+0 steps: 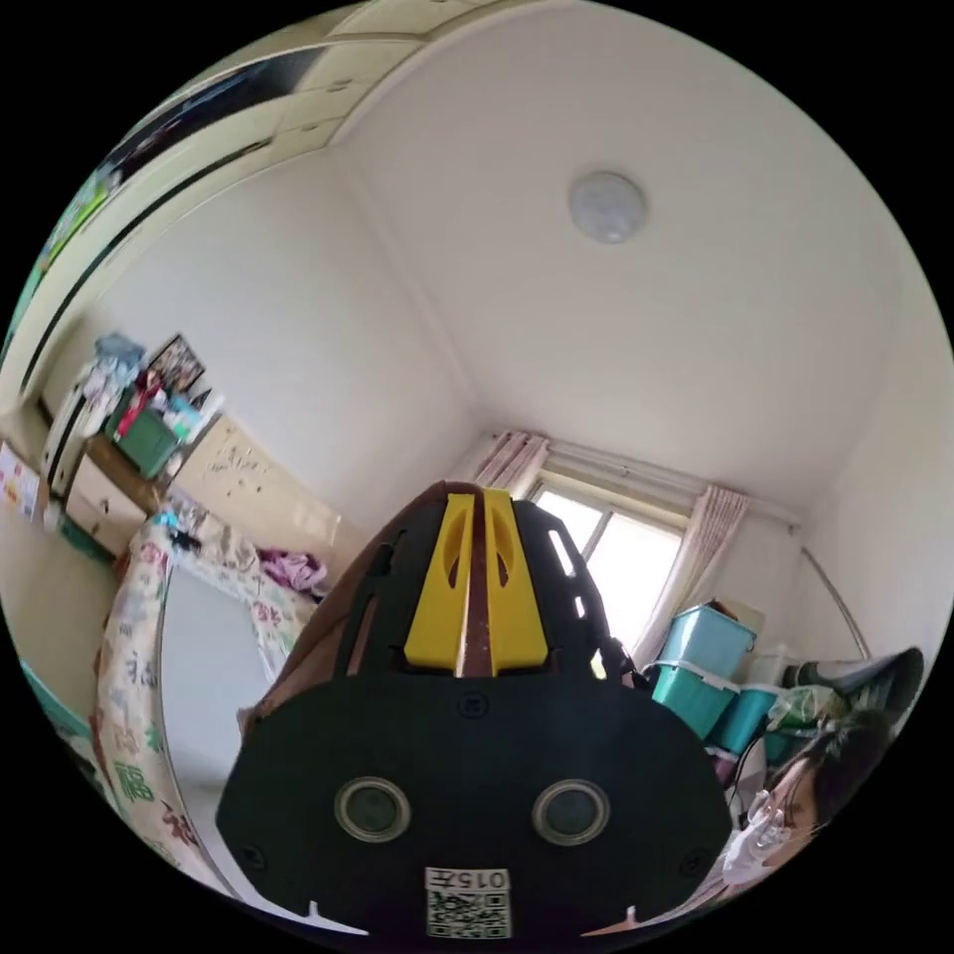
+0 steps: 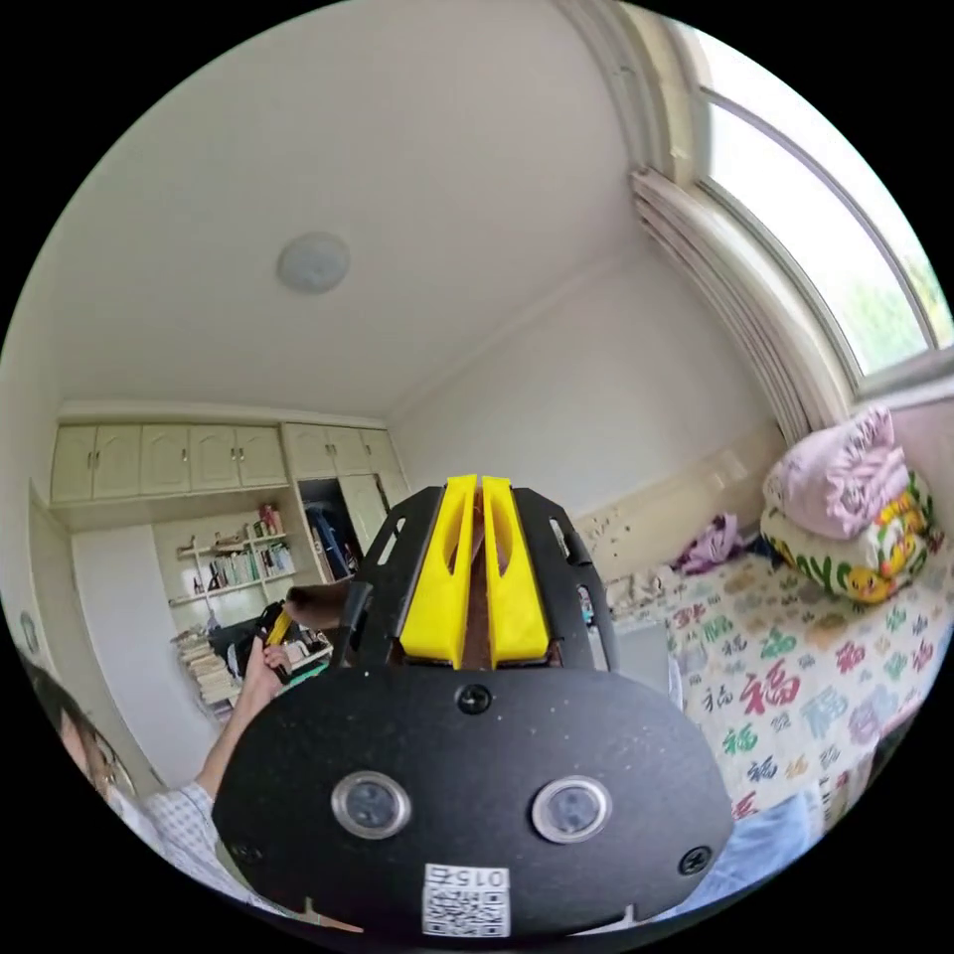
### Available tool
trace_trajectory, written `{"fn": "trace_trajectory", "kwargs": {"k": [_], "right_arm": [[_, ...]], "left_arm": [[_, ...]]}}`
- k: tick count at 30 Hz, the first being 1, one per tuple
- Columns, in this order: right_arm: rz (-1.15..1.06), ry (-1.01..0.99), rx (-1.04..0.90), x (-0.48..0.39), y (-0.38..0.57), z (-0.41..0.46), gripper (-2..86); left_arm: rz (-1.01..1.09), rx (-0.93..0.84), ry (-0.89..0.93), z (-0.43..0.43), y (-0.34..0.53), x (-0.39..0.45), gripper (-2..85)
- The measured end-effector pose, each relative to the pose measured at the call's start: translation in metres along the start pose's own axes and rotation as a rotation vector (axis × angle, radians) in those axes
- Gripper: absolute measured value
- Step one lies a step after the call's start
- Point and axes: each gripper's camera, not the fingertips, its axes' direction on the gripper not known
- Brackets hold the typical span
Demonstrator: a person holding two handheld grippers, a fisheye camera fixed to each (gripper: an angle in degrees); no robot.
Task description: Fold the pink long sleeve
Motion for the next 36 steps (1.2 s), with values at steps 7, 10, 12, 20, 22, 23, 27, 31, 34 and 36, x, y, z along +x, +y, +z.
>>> {"fn": "trace_trajectory", "kwargs": {"k": [7, 10, 12, 20, 22, 23, 27, 31, 34, 36], "right_arm": [[0.137, -0.102, -0.273, 0.041, 0.155, -0.055, 0.2], [0.307, 0.059, -0.519, 0.091, 0.274, -0.057, 0.2], [0.448, 0.145, -0.619, 0.123, 0.347, -0.058, 0.2], [0.757, 0.391, -0.947, 0.176, 0.493, -0.044, 0.2], [0.734, 0.404, -0.963, 0.171, 0.489, -0.043, 0.2], [0.728, 0.405, -0.966, 0.170, 0.487, -0.043, 0.2], [0.720, 0.397, -0.997, 0.163, 0.478, -0.035, 0.2], [0.652, 0.417, -1.065, 0.147, 0.468, -0.021, 0.2], [0.583, 0.441, -1.131, 0.135, 0.462, -0.011, 0.2], [0.557, 0.454, -1.162, 0.133, 0.461, -0.004, 0.2]], "left_arm": [[-0.121, -0.357, -0.040, -0.078, 0.117, -0.068, -0.4], [-0.283, -0.630, -0.200, -0.097, 0.208, -0.135, -0.4], [-0.420, -0.767, -0.295, -0.108, 0.267, -0.173, -0.4], [-0.689, -1.046, -0.479, -0.125, 0.380, -0.215, -0.3], [-0.653, -1.085, -0.517, -0.124, 0.372, -0.208, -0.3], [-0.646, -1.096, -0.526, -0.123, 0.369, -0.206, -0.3], [-0.606, -1.128, -0.549, -0.119, 0.352, -0.194, -0.2], [-0.581, -1.171, -0.567, -0.111, 0.342, -0.184, -0.2], [-0.541, -1.230, -0.592, -0.102, 0.340, -0.180, -0.2], [-0.538, -1.257, -0.619, -0.096, 0.342, -0.184, -0.1]]}}
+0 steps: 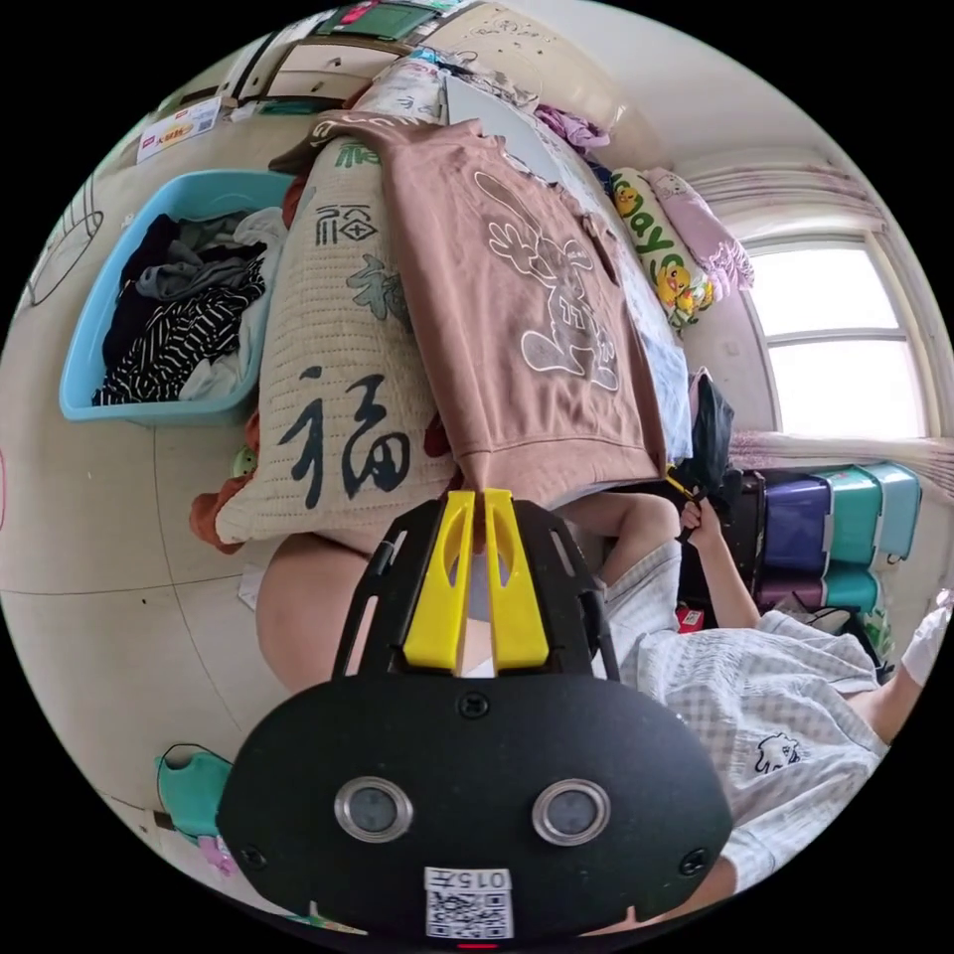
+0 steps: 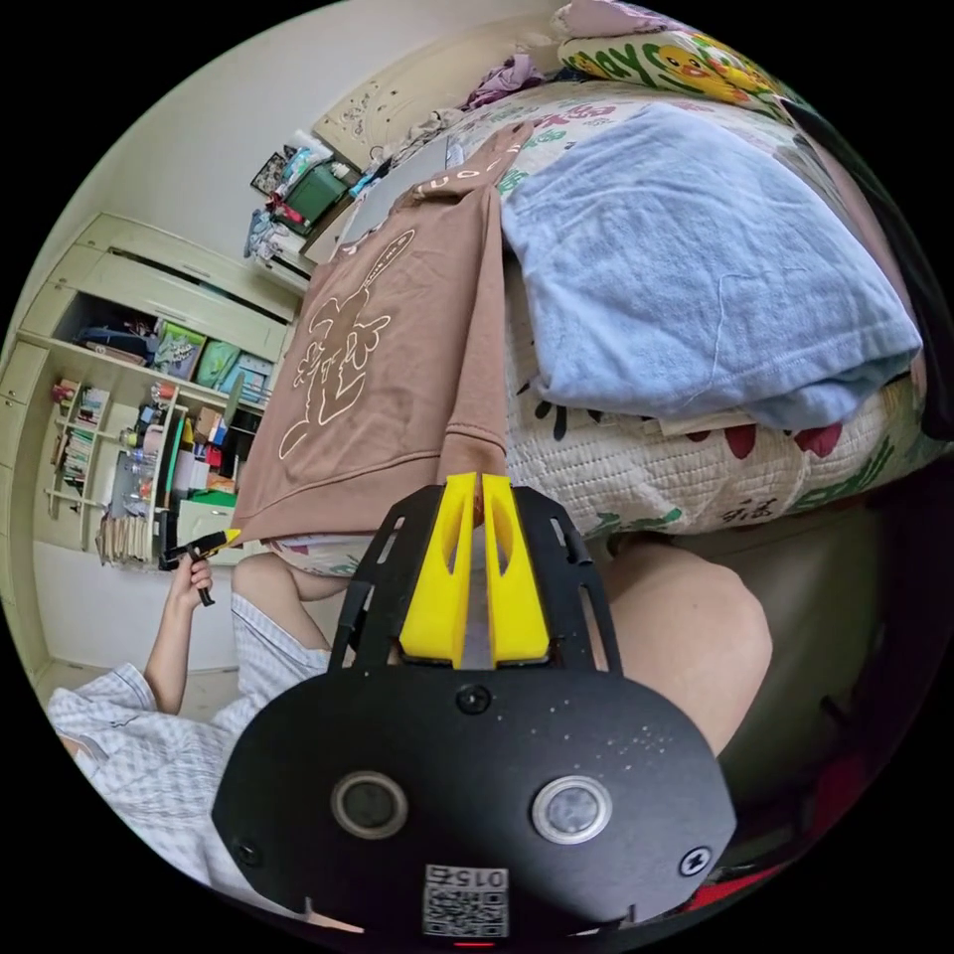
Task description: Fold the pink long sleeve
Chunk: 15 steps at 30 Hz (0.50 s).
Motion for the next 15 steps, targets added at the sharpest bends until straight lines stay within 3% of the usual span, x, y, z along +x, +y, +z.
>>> {"fn": "trace_trajectory", "kwargs": {"k": [11, 15], "right_arm": [[0.120, 0.003, -0.039, 0.001, -0.021, -0.003, 1.5], [0.174, -0.056, 0.039, 0.013, -0.021, -0.026, 4.7]], "left_arm": [[-0.110, -0.036, 0.005, 0.010, -0.033, -0.009, 1.9], [-0.112, 0.027, 0.009, -0.002, -0.040, -0.011, 7.7]]}}
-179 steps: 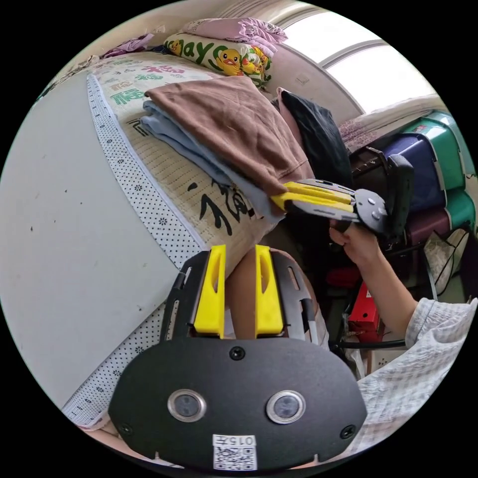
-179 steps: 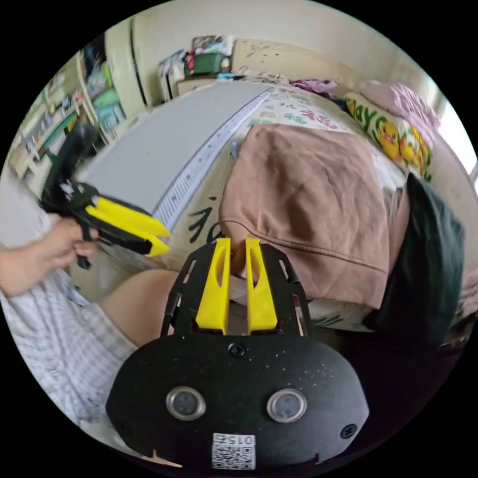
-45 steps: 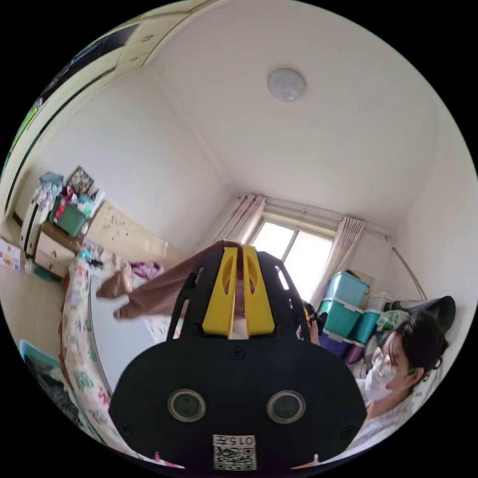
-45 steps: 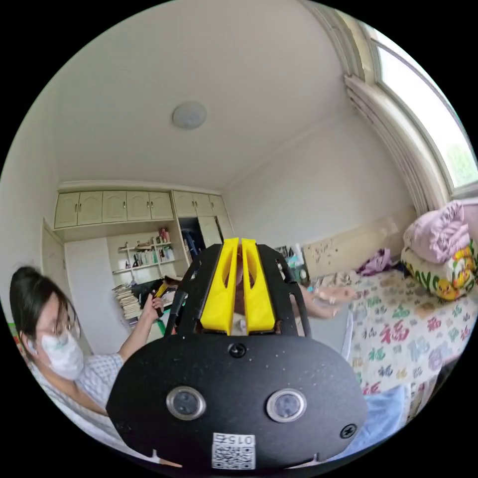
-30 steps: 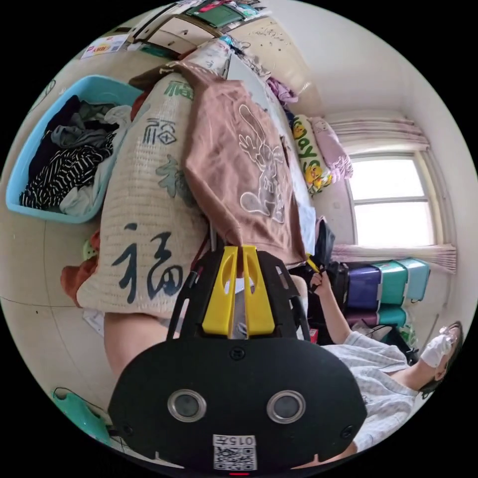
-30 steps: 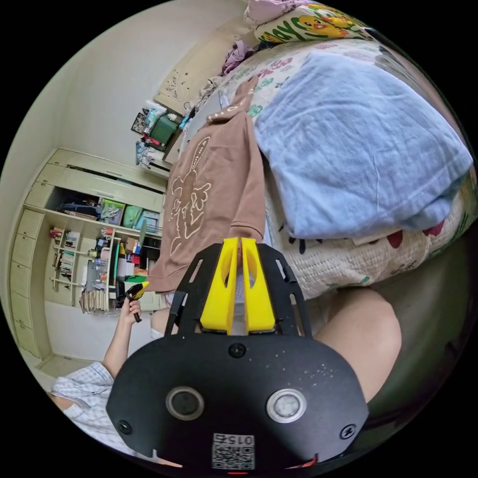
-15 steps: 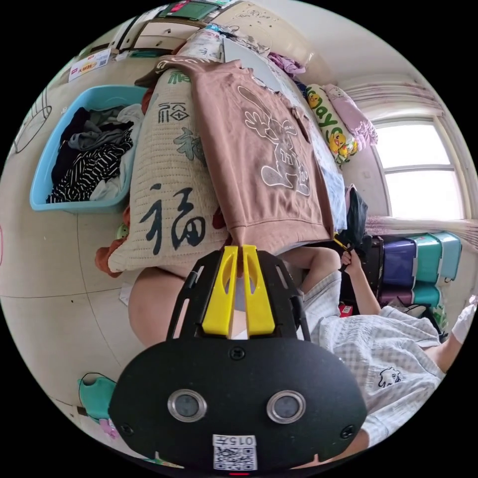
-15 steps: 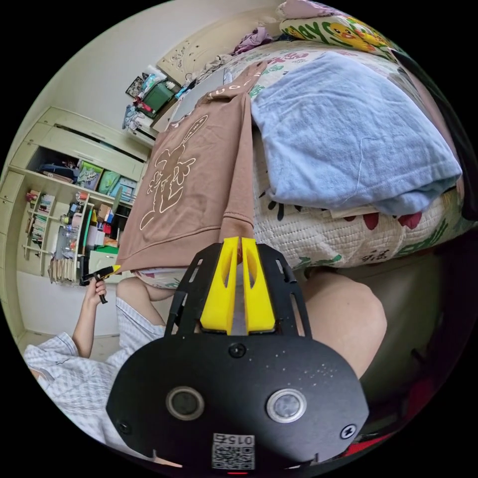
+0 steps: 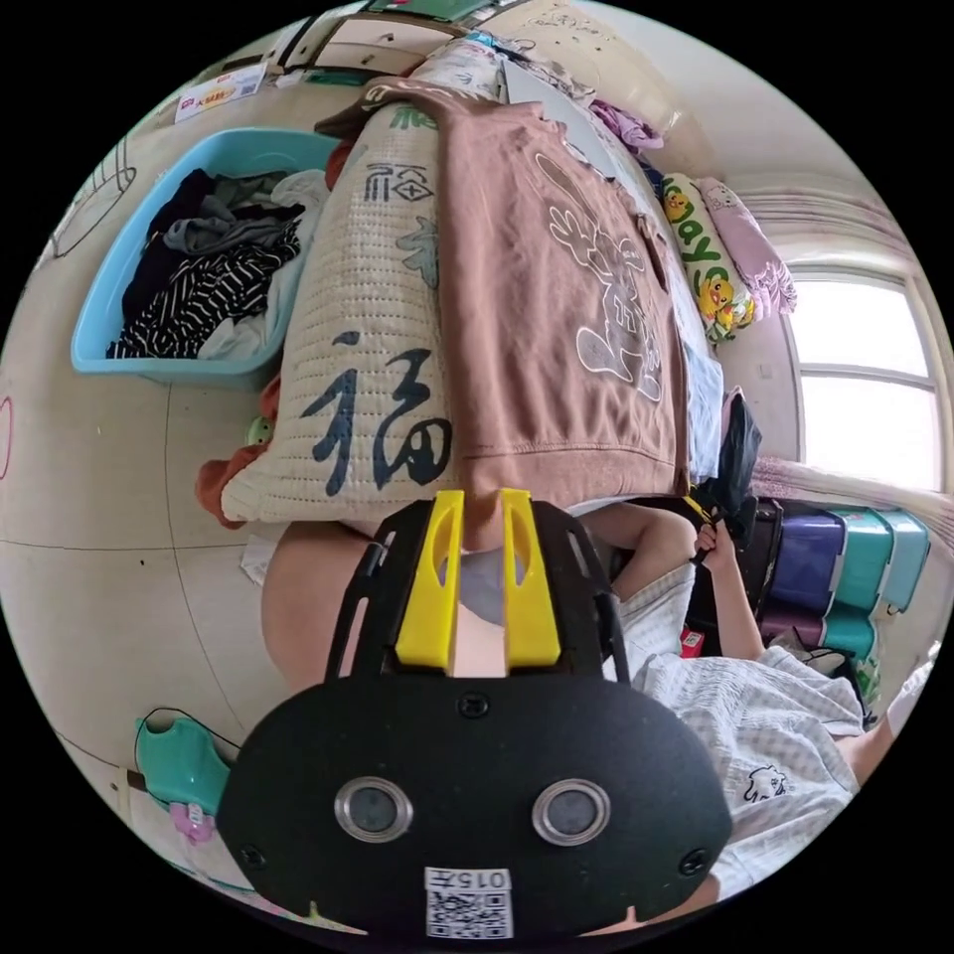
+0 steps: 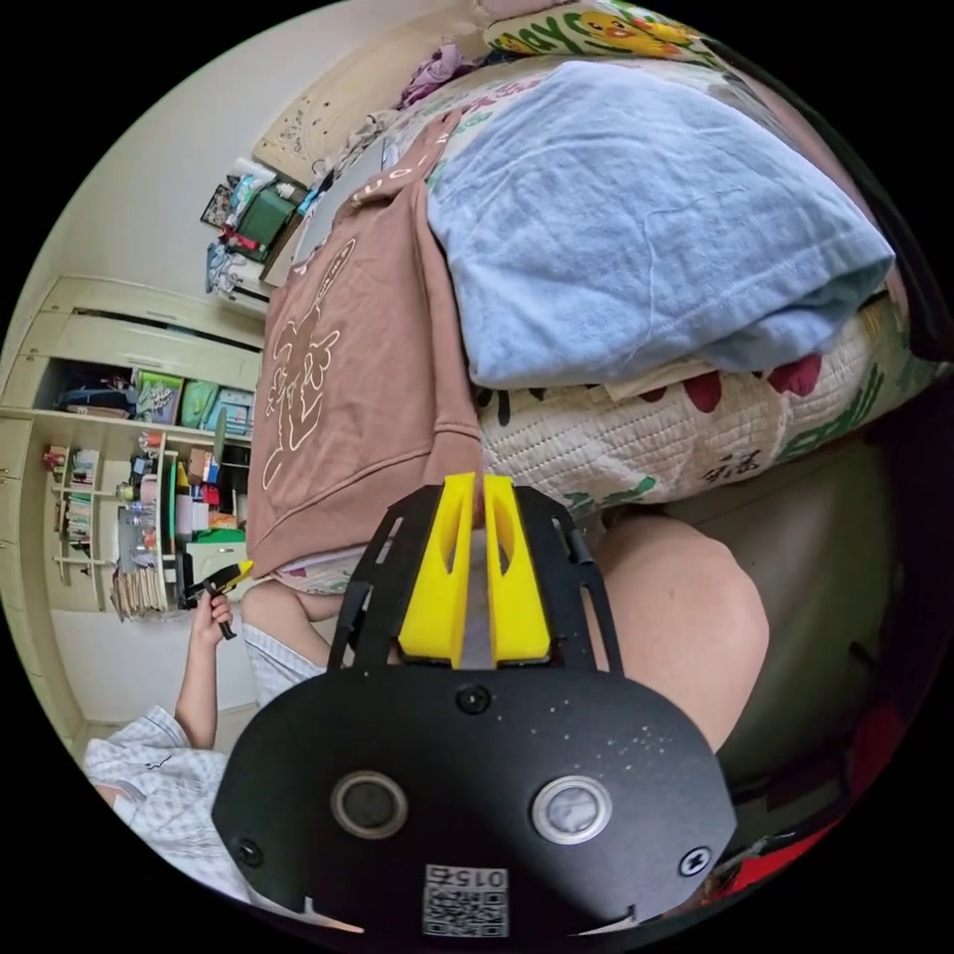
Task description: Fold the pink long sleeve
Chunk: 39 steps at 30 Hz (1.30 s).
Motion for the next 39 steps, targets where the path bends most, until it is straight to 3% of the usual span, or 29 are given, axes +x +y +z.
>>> {"fn": "trace_trajectory", "kwargs": {"k": [5, 8, 10, 15, 18, 23, 27, 31, 36, 39], "right_arm": [[-0.026, -0.069, -0.019, -0.005, -0.015, 0.002, 14.9], [-0.061, -0.091, -0.119, -0.017, -0.024, 0.025, 11.5], [-0.095, 0.041, -0.174, -0.029, -0.027, 0.034, 3.9], [-0.227, 0.117, -0.212, -0.047, -0.023, 0.012, 2.2], [-0.291, 0.192, -0.306, -0.054, -0.021, 0.027, 2.5], [-0.385, 0.170, -0.439, -0.058, -0.045, 0.010, 5.1], [-0.345, 0.092, -0.210, -0.048, -0.102, -0.060, 5.5], [-0.267, -0.002, 0.104, -0.046, -0.186, -0.090, 6.9], [-0.147, -0.152, 0.321, -0.046, -0.287, -0.057, 8.7], [-0.101, -0.146, 0.339, -0.051, -0.347, -0.019, 9.1]], "left_arm": [[-0.033, -0.017, 0.031, 0.019, -0.020, -0.004, 9.0], [-0.001, -0.022, -0.035, 0.023, -0.022, -0.001, 6.9], [0.027, -0.021, -0.032, 0.020, -0.017, 0.001, 3.5], [0.075, 0.054, -0.105, 0.007, -0.001, 0.010, 1.4], [0.069, -0.008, -0.185, 0.032, -0.005, 0.005, 1.2], [-0.005, 0.049, -0.189, 0.026, -0.004, -0.010, 2.0], [0.097, 0.261, -0.303, 0.005, -0.004, 0.008, 4.3], [0.367, 0.477, -0.159, 0.047, -0.039, 0.064, 6.3], [0.437, 0.470, 0.128, 0.157, -0.130, 0.120, 7.5], [0.466, 0.454, 0.150, 0.211, -0.175, 0.154, 8.2]]}}
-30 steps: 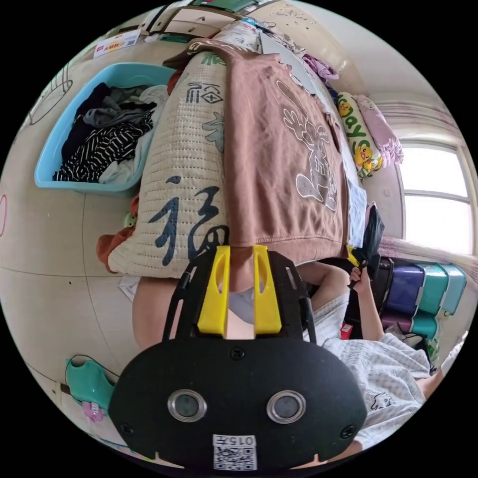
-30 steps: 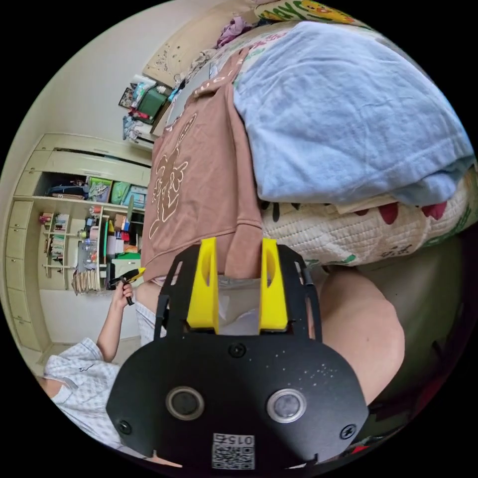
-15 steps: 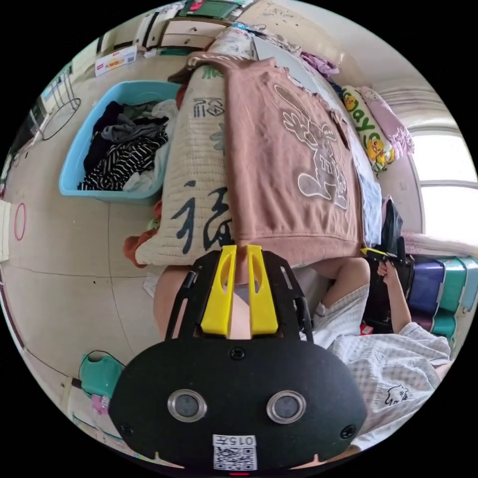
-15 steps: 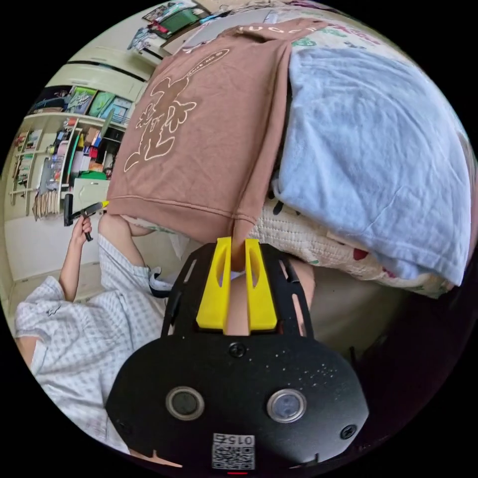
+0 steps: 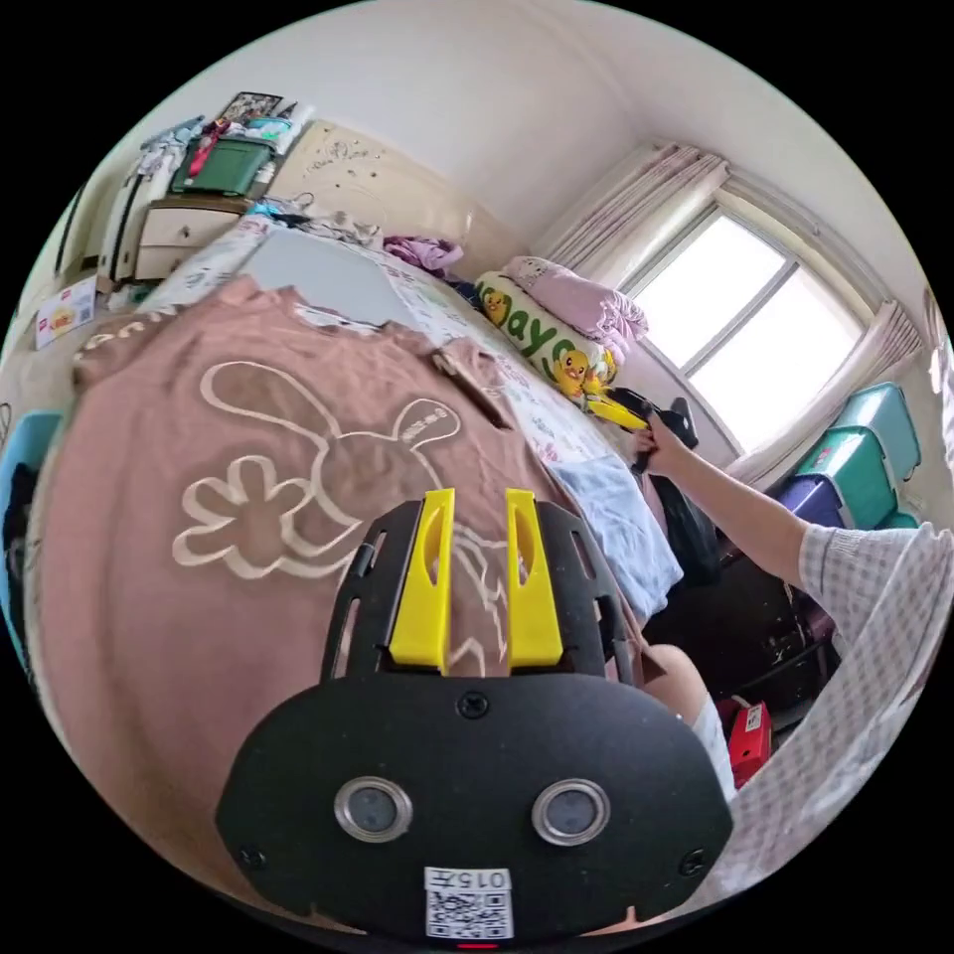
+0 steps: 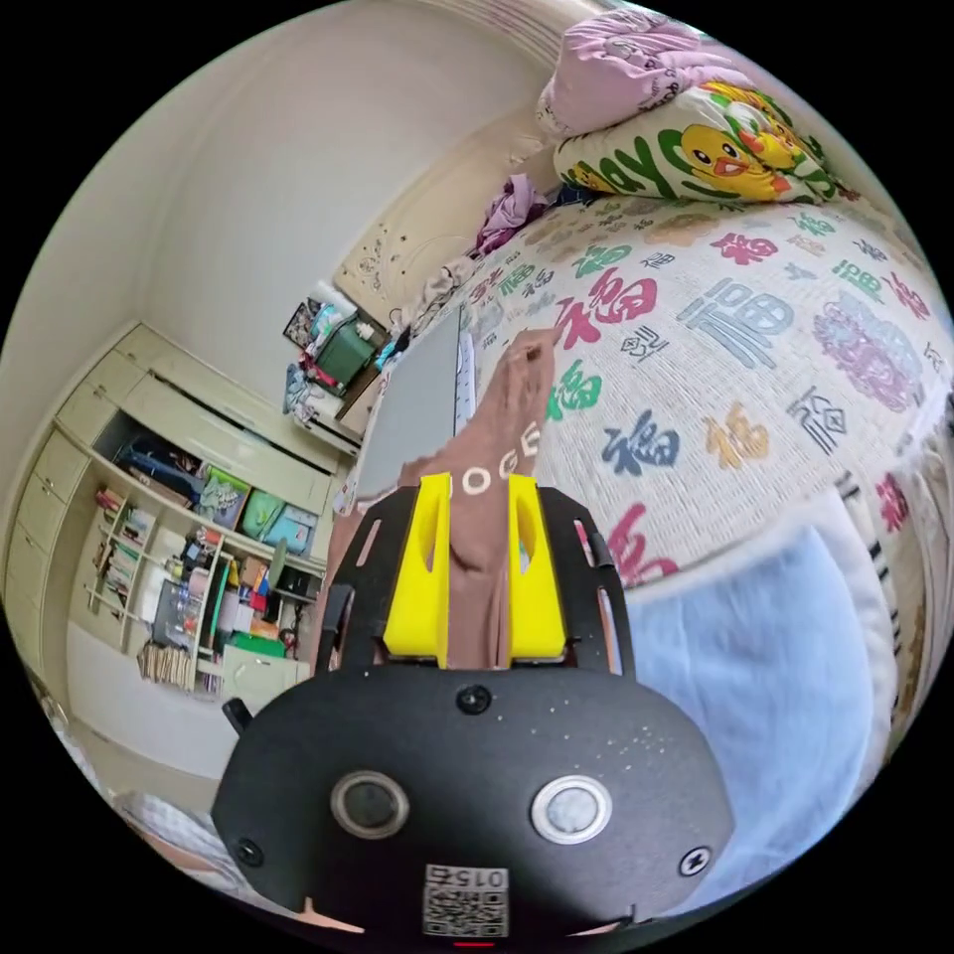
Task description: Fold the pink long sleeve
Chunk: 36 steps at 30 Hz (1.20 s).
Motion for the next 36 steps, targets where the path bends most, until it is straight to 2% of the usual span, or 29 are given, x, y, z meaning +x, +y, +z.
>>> {"fn": "trace_trajectory", "kwargs": {"k": [4, 8, 12, 15, 17, 18, 20, 24, 25, 27, 31, 33, 36], "right_arm": [[-0.020, 0.103, -0.020, 0.004, -0.048, 0.072, 10.1], [-0.054, 0.156, -0.016, 0.012, -0.073, 0.125, 11.0], [-0.061, 0.252, 0.025, 0.018, -0.095, 0.164, 11.9], [-0.020, 0.260, -0.070, 0.026, -0.104, 0.194, 11.5], [0.000, 0.315, -0.062, 0.026, -0.099, 0.198, 8.2], [-0.023, 0.309, -0.054, 0.021, -0.096, 0.193, 3.7], [-0.039, 0.305, 0.019, 0.013, -0.089, 0.171, 2.5], [0.032, 0.591, 0.297, 0.006, -0.056, 0.073, 1.6], [0.081, 0.695, 0.315, 0.018, -0.045, 0.047, 1.5], [0.195, 0.750, 0.241, 0.050, -0.032, 0.018, 1.6], [0.475, 0.672, 0.121, 0.114, 0.006, -0.029, 2.5], [0.554, 0.581, 0.161, 0.120, 0.022, -0.052, 3.3], [0.494, 0.452, 0.186, 0.096, 0.031, -0.083, 4.1]], "left_arm": [[0.090, -0.189, -0.190, 0.063, -0.007, 0.019, 8.1], [0.226, -0.385, -0.283, 0.101, -0.006, 0.039, 4.5], [0.392, -0.354, -0.475, 0.112, 0.010, 0.066, 2.2], [0.463, -0.351, -0.553, 0.119, 0.018, 0.074, 1.5], [0.437, -0.352, -0.522, 0.117, 0.014, 0.066, 1.2], [0.397, -0.353, -0.483, 0.114, 0.010, 0.057, 1.1], [0.332, -0.359, -0.406, 0.109, 0.002, 0.042, 1.0], [0.201, -0.374, -0.240, 0.102, -0.011, 0.008, 0.7], [0.183, -0.376, -0.217, 0.101, -0.014, 0.002, 0.6], [0.172, -0.377, -0.202, 0.100, -0.017, -0.003, 0.5], [0.185, -0.377, -0.218, 0.099, -0.021, -0.004, 0.3], [0.180, -0.378, -0.212, 0.098, -0.024, -0.007, 0.3], [0.145, -0.361, -0.121, 0.090, -0.030, -0.018, 0.0]]}}
